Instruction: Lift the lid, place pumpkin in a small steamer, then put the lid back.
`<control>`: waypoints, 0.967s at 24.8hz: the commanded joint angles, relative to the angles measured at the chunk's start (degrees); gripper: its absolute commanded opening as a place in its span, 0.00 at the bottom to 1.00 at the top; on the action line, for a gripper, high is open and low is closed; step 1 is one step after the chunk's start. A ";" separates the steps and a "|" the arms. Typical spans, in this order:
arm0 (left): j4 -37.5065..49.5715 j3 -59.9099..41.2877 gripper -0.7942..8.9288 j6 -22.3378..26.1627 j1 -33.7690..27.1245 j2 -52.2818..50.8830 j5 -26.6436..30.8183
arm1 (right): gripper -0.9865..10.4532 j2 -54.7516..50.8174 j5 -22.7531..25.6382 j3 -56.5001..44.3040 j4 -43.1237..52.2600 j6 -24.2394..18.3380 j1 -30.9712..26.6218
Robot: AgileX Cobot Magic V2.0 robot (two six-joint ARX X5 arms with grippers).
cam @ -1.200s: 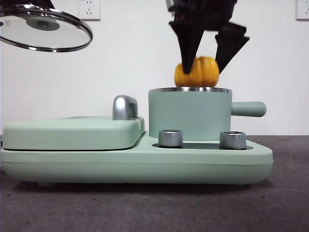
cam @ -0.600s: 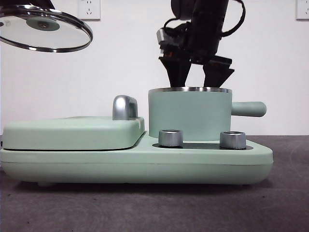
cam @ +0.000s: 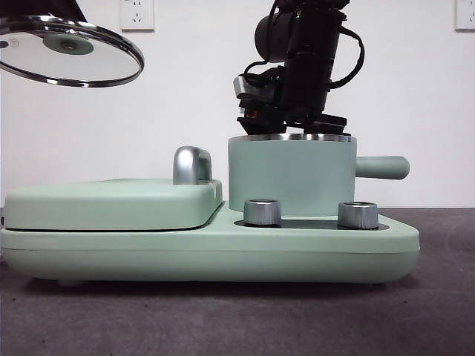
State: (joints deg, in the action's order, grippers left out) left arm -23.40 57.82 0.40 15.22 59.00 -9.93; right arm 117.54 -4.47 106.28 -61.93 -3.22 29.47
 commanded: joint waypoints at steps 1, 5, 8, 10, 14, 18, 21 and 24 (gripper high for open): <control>1.97 0.83 0.09 0.48 0.00 0.44 0.07 | 0.50 1.92 0.00 1.53 0.76 -0.70 0.76; 1.95 0.83 0.09 0.46 0.00 0.44 0.07 | 0.50 1.79 0.74 4.79 -0.37 -0.44 0.83; 1.97 0.83 0.09 0.44 0.00 0.44 0.07 | 0.50 1.29 4.33 9.68 -2.27 -0.20 0.85; 1.97 0.83 0.09 0.46 0.00 0.44 0.07 | 0.48 0.33 4.52 11.85 -3.13 1.68 0.83; 1.97 0.83 0.09 0.44 0.00 0.44 0.07 | 0.40 -3.32 4.52 11.89 0.24 3.06 1.55; 1.97 0.83 0.09 0.46 0.00 0.44 0.07 | 0.40 -8.33 4.57 6.99 4.98 3.06 2.71; 1.97 0.83 0.09 0.46 0.00 0.44 0.07 | 0.40 -13.40 4.57 -0.02 10.67 3.69 3.48; 1.97 0.83 0.09 0.44 0.00 0.44 0.07 | 0.40 -18.58 4.55 -7.06 16.55 5.11 3.98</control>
State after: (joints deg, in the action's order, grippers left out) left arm -23.40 57.82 0.43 15.22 59.13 -9.93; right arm 99.92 0.01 99.66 -47.07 0.30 32.95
